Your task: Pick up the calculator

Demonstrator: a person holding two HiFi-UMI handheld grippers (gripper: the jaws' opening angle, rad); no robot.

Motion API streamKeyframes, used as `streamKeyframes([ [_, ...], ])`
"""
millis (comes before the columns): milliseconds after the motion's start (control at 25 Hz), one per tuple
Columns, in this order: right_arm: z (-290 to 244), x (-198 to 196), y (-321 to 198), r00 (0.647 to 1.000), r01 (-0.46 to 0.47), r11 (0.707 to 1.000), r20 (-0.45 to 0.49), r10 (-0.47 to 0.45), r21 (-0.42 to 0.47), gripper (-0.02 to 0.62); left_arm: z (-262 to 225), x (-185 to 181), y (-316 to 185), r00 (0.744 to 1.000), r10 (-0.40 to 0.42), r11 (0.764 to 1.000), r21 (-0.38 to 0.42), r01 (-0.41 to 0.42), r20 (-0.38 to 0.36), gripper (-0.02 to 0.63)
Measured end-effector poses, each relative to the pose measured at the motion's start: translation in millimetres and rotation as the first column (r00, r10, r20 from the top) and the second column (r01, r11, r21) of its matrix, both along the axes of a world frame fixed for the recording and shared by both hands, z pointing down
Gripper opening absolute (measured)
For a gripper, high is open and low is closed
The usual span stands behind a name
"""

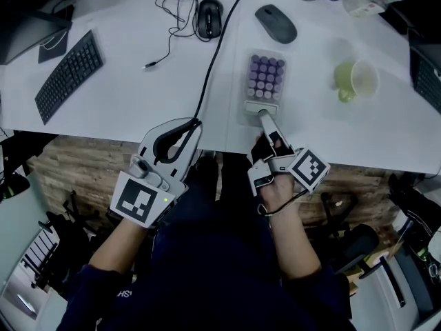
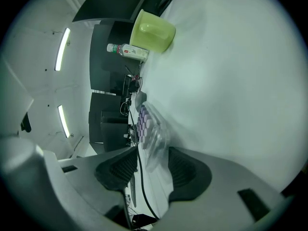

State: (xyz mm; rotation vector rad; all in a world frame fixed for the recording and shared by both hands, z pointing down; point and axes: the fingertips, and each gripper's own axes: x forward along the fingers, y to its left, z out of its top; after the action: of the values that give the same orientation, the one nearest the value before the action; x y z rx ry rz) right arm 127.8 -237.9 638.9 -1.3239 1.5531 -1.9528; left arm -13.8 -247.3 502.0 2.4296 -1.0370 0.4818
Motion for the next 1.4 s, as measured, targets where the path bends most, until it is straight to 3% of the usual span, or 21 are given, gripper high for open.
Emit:
streamKeyframes([
  [1400,8,13,2,0.968,-0.198,0.975,0.137,0.211,-0.1,0.087,3,2,5,1.0,-0.005,1.0,-0.001,0.005,0.02,0.041],
])
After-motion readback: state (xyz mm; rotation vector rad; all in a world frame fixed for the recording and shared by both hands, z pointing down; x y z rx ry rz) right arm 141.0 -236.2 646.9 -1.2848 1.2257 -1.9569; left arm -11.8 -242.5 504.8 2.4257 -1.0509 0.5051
